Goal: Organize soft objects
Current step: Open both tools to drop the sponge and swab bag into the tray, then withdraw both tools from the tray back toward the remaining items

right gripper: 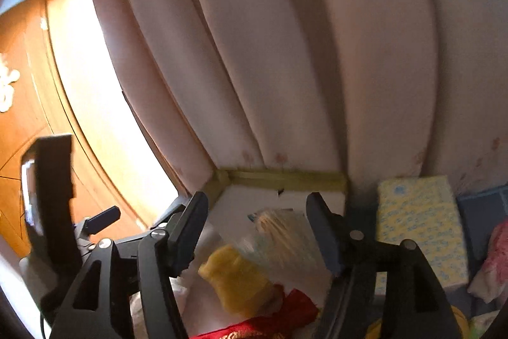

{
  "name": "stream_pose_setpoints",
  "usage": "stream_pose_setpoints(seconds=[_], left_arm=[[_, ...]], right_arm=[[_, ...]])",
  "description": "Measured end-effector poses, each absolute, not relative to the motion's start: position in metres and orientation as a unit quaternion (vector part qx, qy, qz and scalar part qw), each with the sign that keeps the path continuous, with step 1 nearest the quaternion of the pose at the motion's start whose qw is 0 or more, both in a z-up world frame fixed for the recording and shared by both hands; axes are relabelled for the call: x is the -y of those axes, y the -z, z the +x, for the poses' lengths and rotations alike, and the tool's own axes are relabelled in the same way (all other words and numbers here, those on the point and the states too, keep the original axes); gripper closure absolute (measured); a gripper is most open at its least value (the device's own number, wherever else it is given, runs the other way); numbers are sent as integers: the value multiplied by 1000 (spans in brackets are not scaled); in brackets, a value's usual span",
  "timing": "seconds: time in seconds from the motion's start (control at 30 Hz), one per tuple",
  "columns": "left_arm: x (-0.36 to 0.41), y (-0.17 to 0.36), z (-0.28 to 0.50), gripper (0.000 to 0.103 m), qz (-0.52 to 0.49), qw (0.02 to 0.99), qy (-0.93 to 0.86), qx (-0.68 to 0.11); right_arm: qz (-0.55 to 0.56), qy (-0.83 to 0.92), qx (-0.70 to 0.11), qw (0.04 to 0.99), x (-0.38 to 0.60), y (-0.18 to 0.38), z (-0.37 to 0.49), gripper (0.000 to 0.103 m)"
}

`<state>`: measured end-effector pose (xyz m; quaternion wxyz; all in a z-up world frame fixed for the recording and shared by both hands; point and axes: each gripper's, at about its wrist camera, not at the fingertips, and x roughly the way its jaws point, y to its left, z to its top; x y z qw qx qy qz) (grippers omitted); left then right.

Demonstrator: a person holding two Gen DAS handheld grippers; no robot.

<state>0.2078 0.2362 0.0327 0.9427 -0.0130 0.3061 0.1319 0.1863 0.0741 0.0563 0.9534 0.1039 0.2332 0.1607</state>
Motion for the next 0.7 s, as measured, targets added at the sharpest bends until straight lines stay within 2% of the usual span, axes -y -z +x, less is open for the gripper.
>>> stream_pose_setpoints(seconds=[0.13,0.3,0.47,0.7], left_arm=[[-231,-41,185,0,-20,960,-138,-242],[-217,-49,158,0,-11,973,-147,-178],[-214,-52,141,0,-17,979,-152,-135],[-217,-47,128,0,-43,978,-163,-123]], right_arm=[[103,-124,-154,975,-59,-59,148,22],[98,-60,-77,990,-42,-59,112,19],[69,-24,-53,996,-33,-47,98,18],[49,-17,-60,997,-24,-43,83,18]])
